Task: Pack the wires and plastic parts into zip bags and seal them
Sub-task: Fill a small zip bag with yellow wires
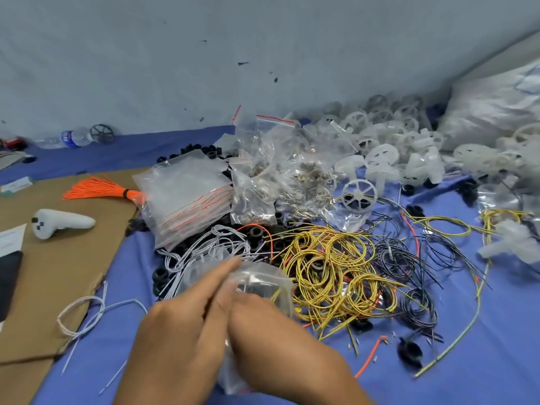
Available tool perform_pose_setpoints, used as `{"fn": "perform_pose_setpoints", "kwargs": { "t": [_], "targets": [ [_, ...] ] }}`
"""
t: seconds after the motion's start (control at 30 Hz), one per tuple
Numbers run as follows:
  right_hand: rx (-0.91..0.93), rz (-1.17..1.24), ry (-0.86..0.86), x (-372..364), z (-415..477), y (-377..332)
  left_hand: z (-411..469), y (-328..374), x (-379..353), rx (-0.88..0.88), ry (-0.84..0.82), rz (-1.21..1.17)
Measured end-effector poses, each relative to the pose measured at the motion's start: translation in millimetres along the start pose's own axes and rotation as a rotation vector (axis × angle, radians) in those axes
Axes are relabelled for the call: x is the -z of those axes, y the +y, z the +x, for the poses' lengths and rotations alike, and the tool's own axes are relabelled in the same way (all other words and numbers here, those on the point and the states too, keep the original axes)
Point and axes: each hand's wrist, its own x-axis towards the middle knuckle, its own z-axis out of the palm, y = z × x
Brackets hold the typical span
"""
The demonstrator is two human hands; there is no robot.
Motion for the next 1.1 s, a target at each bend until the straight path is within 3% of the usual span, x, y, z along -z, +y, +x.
{"fn": "perform_pose_setpoints", "kwargs": {
  "t": [0.07,0.17,0.27,0.37,0.5,0.73,0.9,1.1],
  "targets": [
    [0.072,0.034,0.067,14,-12,2,7,-11,-4,0.078,0.076,-0.067],
    [0.027,0.294,0.184,45,-36,22,10,-22,-5,0.139,0.146,-0.162],
    [-0.248,0.127,0.431,64,-46,83,13,-28,-4,0.186,0.125,-0.192],
    [-0.542,-0.081,0.425,71,-53,139,13,-25,-3,0.193,0.112,-0.206],
    [-0.387,-0.044,0.344,50,-46,145,14,-24,-4,0.210,0.136,-0.225],
    [-0.312,-0.390,-0.066,34,1,142,12,-21,-3,0.208,0.119,-0.223],
    [-0.287,-0.397,-0.081,49,6,141,8,-25,2,0.210,0.119,-0.218],
    [-0.262,-0.277,0.078,78,-8,136,7,-28,0,0.222,0.102,-0.253]
  ]
}}
